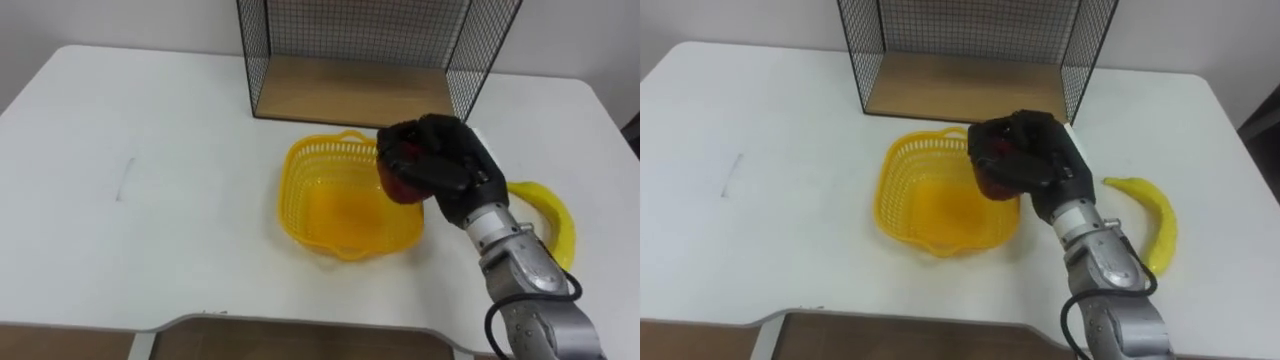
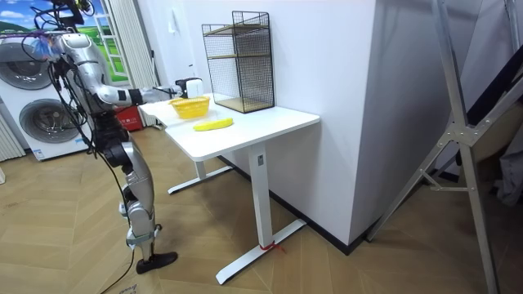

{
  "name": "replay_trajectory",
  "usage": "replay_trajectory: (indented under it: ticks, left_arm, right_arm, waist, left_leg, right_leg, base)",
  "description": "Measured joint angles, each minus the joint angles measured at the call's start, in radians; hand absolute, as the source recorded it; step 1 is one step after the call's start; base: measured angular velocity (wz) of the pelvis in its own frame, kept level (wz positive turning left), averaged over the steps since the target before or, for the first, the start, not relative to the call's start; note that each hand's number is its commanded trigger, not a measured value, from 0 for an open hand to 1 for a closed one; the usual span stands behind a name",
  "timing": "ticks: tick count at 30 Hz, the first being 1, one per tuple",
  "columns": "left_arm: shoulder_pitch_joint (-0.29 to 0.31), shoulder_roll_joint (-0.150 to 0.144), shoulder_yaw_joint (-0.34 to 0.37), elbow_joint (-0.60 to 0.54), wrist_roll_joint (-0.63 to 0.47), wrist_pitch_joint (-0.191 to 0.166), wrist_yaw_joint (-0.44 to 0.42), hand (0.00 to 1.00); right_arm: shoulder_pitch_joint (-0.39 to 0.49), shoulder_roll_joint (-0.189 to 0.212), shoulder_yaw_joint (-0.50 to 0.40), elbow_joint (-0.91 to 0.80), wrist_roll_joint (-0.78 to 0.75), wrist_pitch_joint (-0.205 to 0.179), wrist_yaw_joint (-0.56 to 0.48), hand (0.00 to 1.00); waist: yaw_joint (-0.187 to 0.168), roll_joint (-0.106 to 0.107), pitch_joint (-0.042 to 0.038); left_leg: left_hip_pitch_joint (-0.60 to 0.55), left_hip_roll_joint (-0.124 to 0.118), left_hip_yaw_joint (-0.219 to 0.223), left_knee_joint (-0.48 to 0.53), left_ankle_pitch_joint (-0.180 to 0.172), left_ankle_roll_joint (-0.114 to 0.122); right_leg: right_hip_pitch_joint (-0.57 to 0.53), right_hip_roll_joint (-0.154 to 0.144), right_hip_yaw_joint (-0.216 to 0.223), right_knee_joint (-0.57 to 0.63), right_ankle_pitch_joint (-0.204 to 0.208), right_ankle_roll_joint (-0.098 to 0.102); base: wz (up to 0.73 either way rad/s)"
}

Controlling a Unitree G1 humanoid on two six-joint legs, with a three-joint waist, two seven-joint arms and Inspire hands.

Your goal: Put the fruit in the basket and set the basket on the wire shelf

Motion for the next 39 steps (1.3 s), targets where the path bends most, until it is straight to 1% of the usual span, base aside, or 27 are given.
replay_trajectory:
  ticks: [2, 4, 6, 7, 8, 9, 13, 17, 23, 28, 30, 34, 37, 39]
  left_arm:
    - [-0.005, 0.005, -0.012, 0.0, -0.001, 0.0, -0.001, 0.0]
    - [-0.009, 0.007, -0.013, 0.003, -0.001, 0.001, -0.004, 0.0]
    - [-0.024, 0.008, -0.013, 0.004, -0.001, 0.003, -0.007, 0.0]
    - [-0.025, 0.008, -0.013, 0.004, -0.001, 0.004, -0.008, 0.0]
    - [-0.03, 0.008, -0.013, 0.004, -0.001, 0.005, -0.008, 0.0]
    - [-0.032, 0.008, -0.013, 0.004, -0.001, 0.005, -0.01, 0.0]
    - [-0.032, 0.008, -0.012, 0.005, -0.001, 0.005, -0.02, 0.0]
    - [-0.03, 0.008, -0.012, 0.012, -0.001, 0.007, -0.023, 0.0]
    - [-0.029, 0.009, -0.011, 0.011, 0.001, 0.016, -0.028, 0.0]
    - [-0.026, 0.018, -0.016, 0.006, 0.001, 0.016, -0.028, 0.0]
    - [-0.025, 0.021, -0.017, 0.006, 0.0, 0.016, -0.028, 0.0]
    - [-0.025, 0.024, -0.023, 0.003, -0.001, 0.016, -0.022, 0.0]
    - [-0.025, 0.024, -0.031, -0.006, -0.001, 0.016, -0.021, 0.0]
    - [-0.024, 0.024, -0.031, -0.007, -0.001, 0.016, -0.021, 0.0]
  right_arm:
    - [-0.019, -0.007, 0.018, 0.015, -0.024, 0.0, 0.002, 1.0]
    - [-0.038, -0.007, 0.027, 0.03, -0.056, 0.002, 0.002, 1.0]
    - [-0.046, -0.007, 0.027, 0.03, -0.078, 0.015, -0.001, 1.0]
    - [-0.048, -0.007, 0.027, 0.03, -0.087, 0.018, -0.001, 0.57]
    - [-0.053, -0.007, 0.032, 0.03, -0.092, 0.025, -0.001, 0.39]
    - [-0.059, -0.007, 0.036, 0.031, -0.096, 0.033, -0.001, 0.0]
    - [-0.066, -0.007, 0.044, 0.031, -0.127, 0.035, -0.001, 0.0]
    - [-0.066, -0.007, 0.044, 0.031, -0.137, 0.042, -0.002, 0.0]
    - [-0.066, -0.008, 0.043, 0.037, -0.175, 0.043, 0.0, 0.0]
    - [-0.067, -0.008, 0.042, 0.079, -0.171, 0.043, -0.002, 0.0]
    - [-0.067, -0.008, 0.043, 0.084, -0.167, 0.043, -0.001, 0.0]
    - [-0.066, -0.008, 0.043, 0.109, -0.159, 0.043, -0.001, 0.0]
    - [-0.066, -0.008, 0.043, 0.116, -0.158, 0.043, -0.001, 0.0]
    - [-0.066, -0.008, 0.042, 0.118, -0.158, 0.043, -0.001, 0.0]
  waist:
    - [0.005, -0.005, 0.0016]
    - [0.009, -0.009, 0.0015]
    - [0.025, -0.011, 0.0017]
    - [0.027, -0.011, 0.0017]
    - [0.031, -0.011, 0.0016]
    - [0.032, -0.012, 0.0016]
    - [0.033, -0.018, 0.0032]
    - [0.033, -0.023, 0.0028]
    - [0.028, -0.021, 0.0035]
    - [0.02, -0.021, 0.0039]
    - [0.016, -0.018, 0.0055]
    - [0.017, -0.017, 0.0047]
    - [0.008, -0.017, 0.0041]
    - [0.0, -0.016, 0.002]
  left_leg:
    - [0.0, 0.0, -0.001, -0.001, 0.0, 0.0]
    - [-0.002, 0.0, -0.002, -0.001, 0.0, 0.0]
    - [-0.005, 0.0, -0.004, 0.0, 0.0, 0.0]
    - [-0.006, 0.0, -0.005, 0.0, 0.0, 0.0]
    - [-0.007, 0.0, -0.005, 0.0, 0.0, 0.0]
    - [-0.007, 0.0, -0.006, 0.0, 0.0, 0.0]
    - [-0.007, 0.0, -0.007, 0.0, 0.0, 0.0]
    - [-0.007, 0.0, -0.007, 0.002, 0.0, 0.0]
    - [-0.01, 0.0, -0.01, 0.004, 0.0, 0.0]
    - [-0.015, 0.0, -0.03, 0.01, 0.0, 0.0]
    - [-0.014, 0.0, -0.033, 0.013, 0.0, 0.0]
    - [-0.014, -0.001, -0.034, 0.016, 0.0, 0.0]
    - [-0.015, -0.001, -0.033, 0.018, 0.0, 0.0]
    - [-0.015, -0.001, -0.033, 0.018, 0.0, 0.0]
  right_leg:
    - [0.0, 0.0, 0.0, 0.0, 0.0, 0.0]
    - [-0.001, 0.0, -0.001, 0.0, 0.0, 0.0]
    - [-0.003, 0.0, -0.003, 0.0, 0.0, 0.0]
    - [-0.003, 0.0, -0.005, 0.0, 0.0, 0.0]
    - [-0.003, 0.0, -0.006, 0.0, 0.0, 0.0]
    - [-0.003, 0.0, -0.006, 0.0, 0.0, 0.0]
    - [-0.003, -0.001, -0.006, 0.0, 0.0, 0.0]
    - [-0.003, -0.001, -0.007, 0.0, 0.0, 0.0]
    - [-0.001, -0.001, -0.01, 0.0, 0.0, 0.0]
    - [0.007, -0.002, -0.031, -0.001, 0.0, 0.0]
    - [0.012, -0.003, -0.034, -0.004, 0.0, 0.0]
    - [0.015, -0.003, -0.034, -0.004, 0.0, 0.0]
    - [0.015, -0.003, -0.033, -0.004, 0.0, 0.0]
    - [0.015, -0.003, -0.033, -0.004, 0.0, -0.001]
  base:
    - [0.0]
    - [0.0]
    - [0.03]
    - [0.04]
    - [0.03]
    - [0.0]
    - [0.0]
    - [0.0]
    - [0.01]
    - [0.12]
    - [0.05]
    - [0.0]
    - [0.0]
    - [0.0]
